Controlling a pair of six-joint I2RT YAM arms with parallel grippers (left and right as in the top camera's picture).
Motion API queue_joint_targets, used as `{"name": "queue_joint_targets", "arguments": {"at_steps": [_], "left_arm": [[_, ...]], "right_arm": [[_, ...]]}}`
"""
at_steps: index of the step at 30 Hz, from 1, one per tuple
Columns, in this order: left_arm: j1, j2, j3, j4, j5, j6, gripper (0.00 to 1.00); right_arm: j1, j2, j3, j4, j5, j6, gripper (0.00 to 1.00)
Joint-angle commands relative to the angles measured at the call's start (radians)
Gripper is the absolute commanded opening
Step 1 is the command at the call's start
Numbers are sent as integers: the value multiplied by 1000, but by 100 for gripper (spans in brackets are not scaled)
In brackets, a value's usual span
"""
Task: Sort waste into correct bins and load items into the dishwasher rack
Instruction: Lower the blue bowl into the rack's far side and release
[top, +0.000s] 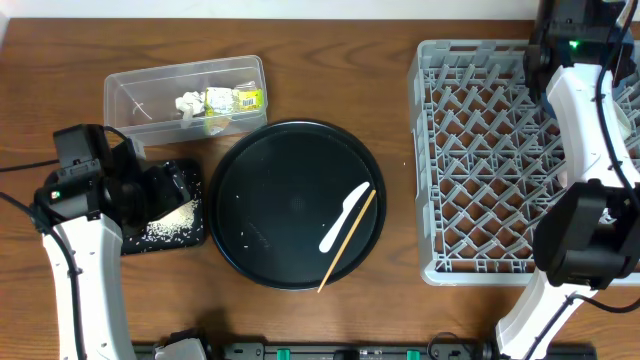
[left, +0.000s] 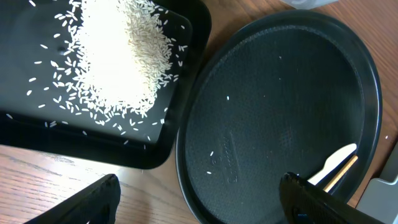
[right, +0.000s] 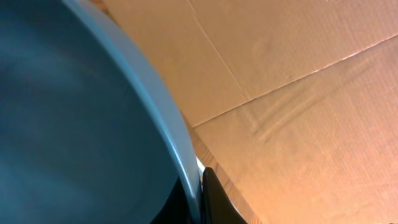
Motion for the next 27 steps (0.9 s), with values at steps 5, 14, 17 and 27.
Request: {"name": "queue_joint_targets", "arguments": {"at_steps": [5,14,17,27], "left_arm": [[5,3,8,-2,-2,-6,83],[5,3,8,-2,-2,-6,83],[5,3,8,-1,-2,-6,83],[5,3,8,1,-2,-6,83]], "right_arm": [[58,-5,-101,5,-8,0,1],[89,-6,-221,-24,-7,82,1],[111,-13,-221,-60,-13,106,2],[216,-27,-221,-205,-194,246,62]]}}
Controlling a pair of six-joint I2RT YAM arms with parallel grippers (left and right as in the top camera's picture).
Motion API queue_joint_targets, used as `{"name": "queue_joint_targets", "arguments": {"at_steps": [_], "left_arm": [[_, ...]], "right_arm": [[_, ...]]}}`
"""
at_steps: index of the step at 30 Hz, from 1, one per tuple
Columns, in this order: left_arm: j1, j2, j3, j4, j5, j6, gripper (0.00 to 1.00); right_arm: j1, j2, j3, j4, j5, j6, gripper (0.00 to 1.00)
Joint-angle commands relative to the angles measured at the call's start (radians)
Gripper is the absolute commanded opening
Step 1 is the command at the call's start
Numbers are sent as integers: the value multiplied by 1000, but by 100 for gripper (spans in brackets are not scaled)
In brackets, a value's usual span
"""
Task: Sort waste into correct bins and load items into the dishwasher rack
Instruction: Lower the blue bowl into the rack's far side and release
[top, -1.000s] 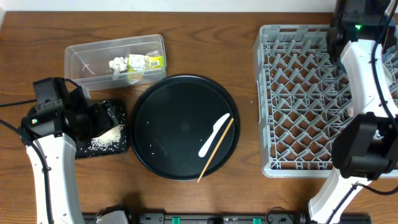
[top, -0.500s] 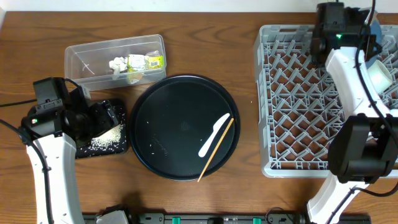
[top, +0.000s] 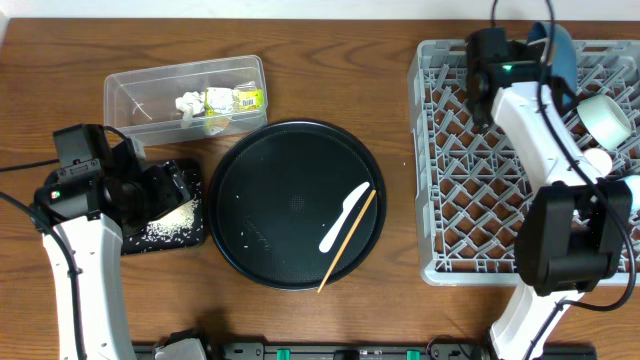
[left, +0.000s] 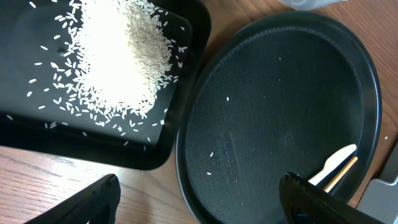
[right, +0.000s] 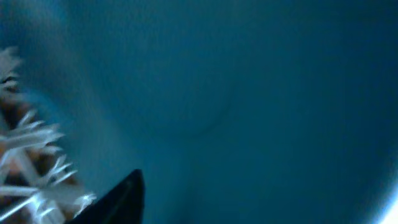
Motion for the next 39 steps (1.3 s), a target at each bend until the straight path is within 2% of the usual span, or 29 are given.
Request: {"name": "queue_joint_targets", "arguments": {"at_steps": [1,5,6,10,21,27,33,36,39], "left_arm": [[5,3,8,-2,-2,-5,83],[5,3,8,-2,-2,-5,83],[5,3,8,-2,-2,-5,83],[5,3,8,-3,-2,-5,83],[5,3,8,-6,-2,-5,83],[5,3,8,-6,-2,-5,83],[5,3,8,-6,-2,-5,83],[5,3,8,-6,-2,-5,83],[5,3,8,-6,-2,-5,83]], "right_arm": [[31,0,-8,-18,-158,87,66],[45,-58,-8,-47,-250,90,80],[45,-87,-8,-54,-289,89,87],[43,-203,-8,-67,-406,84,96],[43,-471,-8,-75,-505,32,99],[36,-486,-8,-102,-517,33,99],[36,-485,-8,-105,-627,31,99],[39,-485,-8,-99,-797,-59,99],[50,-485,-8,-91,-1119,-229,98]]}}
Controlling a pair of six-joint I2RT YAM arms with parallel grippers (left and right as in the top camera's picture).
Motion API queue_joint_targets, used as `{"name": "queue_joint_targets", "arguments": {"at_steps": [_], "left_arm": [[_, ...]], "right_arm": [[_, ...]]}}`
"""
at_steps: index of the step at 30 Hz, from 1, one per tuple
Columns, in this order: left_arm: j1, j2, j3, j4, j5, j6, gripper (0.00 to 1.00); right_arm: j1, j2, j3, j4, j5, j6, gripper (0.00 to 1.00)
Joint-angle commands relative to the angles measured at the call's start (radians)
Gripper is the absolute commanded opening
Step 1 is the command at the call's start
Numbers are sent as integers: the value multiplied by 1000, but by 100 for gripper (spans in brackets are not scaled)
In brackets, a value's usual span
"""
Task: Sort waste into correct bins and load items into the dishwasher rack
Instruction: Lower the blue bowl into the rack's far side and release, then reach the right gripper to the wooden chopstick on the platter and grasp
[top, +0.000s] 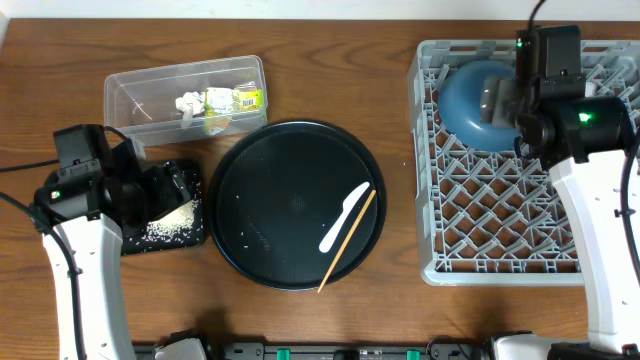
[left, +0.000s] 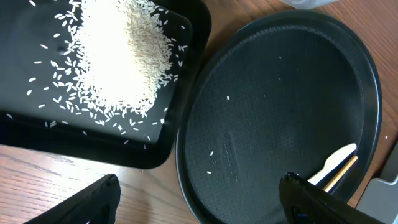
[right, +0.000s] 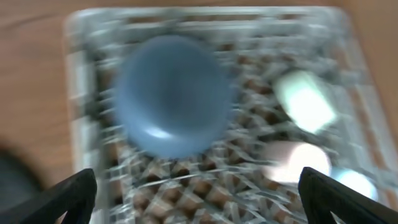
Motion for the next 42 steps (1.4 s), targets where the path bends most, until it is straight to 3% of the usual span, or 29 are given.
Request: {"name": "queue_joint_targets", "arguments": {"at_steps": [1,4,8,17,23,33,36,40,42], "left_arm": [[5,3,8,-3,-2,-5,83],[5,3,8,-3,-2,-5,83],[5,3,8,-3,-2,-5,84],[5,3,8,-3,-3,-5,83],[5,3,8,-3,-2,-5,83],[5,3,7,-3,-2,-5,84],[5,3,4,-3,-2,-5,84],[5,3,4,-3,-2,-5,84],[5,3,4,-3,-2,-5,83]], "right_arm": [[26,2,1,2,-428,-221,98],[68,5,0,-20,-665,-316,99],[160,31,-23,-25,-698,-270,98],[362,139,-212,27,-694,178,93],[513,226,-322,53,-547,482,91],[623,341,-382,108,-430,668,90],[633,372,-393,146,-434,698,83],[640,402,-396,180,-455,701,57],[641,412,-401,188,-447,702,55]]}}
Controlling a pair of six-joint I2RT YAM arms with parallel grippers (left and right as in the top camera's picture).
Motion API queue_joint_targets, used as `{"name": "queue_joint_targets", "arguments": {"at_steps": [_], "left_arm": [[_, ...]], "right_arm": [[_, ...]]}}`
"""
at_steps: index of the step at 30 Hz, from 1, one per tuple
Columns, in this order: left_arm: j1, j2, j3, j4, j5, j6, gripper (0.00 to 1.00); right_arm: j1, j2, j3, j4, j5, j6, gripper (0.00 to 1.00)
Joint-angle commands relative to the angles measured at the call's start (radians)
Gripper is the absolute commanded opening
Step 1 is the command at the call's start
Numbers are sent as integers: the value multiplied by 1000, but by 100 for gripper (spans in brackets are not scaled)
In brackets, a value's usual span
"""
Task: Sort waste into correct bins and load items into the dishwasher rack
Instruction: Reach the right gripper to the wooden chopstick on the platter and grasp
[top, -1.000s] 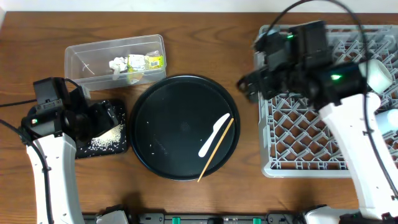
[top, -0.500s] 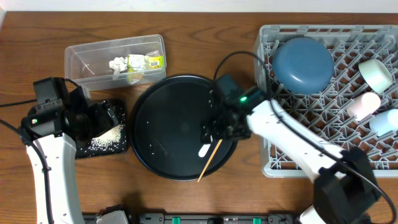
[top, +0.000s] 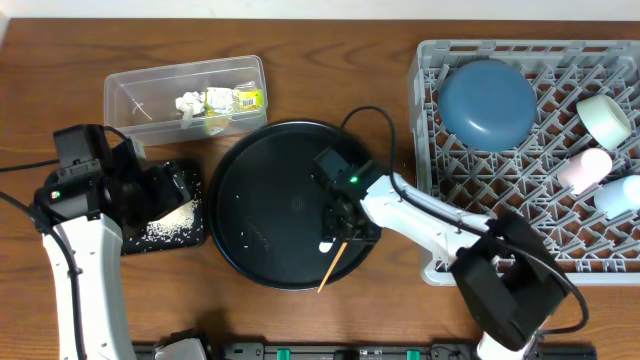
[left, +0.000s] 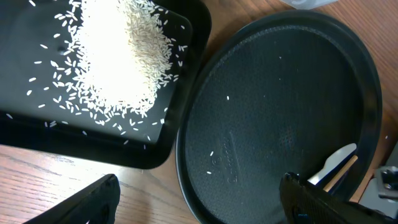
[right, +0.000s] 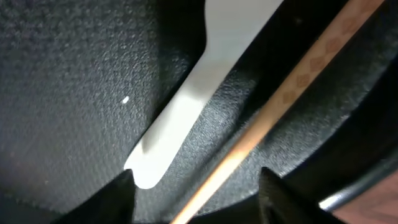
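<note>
On the round black plate (top: 265, 205) lie a white plastic utensil (right: 189, 109) and a wooden chopstick (right: 283, 102), side by side near its right rim. My right gripper (right: 199, 202) is low over them, open, its fingertips (right: 121, 199) straddling the utensil's end and the chopstick. In the overhead view the right gripper (top: 345, 222) covers most of both. A blue bowl (top: 487, 90) lies upside down in the grey rack (top: 500, 215). The left gripper (left: 202, 199) hovers open over the edge of the black tray of rice (left: 106, 62), holding nothing.
A clear bin (top: 150, 95) with wrappers stands at the back left. Three cups lie in the rack's right side: a pale green one (top: 605, 118), a pink one (top: 582, 168) and a light blue one (top: 618, 195). A few rice grains dot the plate.
My right gripper was open above the rack by the blue bowl; now it is down over the utensil and chopstick on the plate. The left arm has not moved.
My right gripper first had the blue bowl at the rack's far back corner, then over the rack's back row. Then the bowl lay upside down in the rack with the gripper open above it. Now that gripper is at the plate. The left arm stayed still.
</note>
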Motion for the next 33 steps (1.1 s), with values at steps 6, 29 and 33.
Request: {"name": "queue_joint_targets", "arguments": {"at_steps": [6,29,33], "left_arm": [[5,3,4,-2,-2,-5,84],[5,3,4,-2,-2,-5,83],[5,3,4,-2,-2,-5,83]], "right_arm": [[15,56,-15,21,17,36,38],[-64,-137,-6,11,187,-154,1],[-129,-258,17,4,190,-287,1]]}}
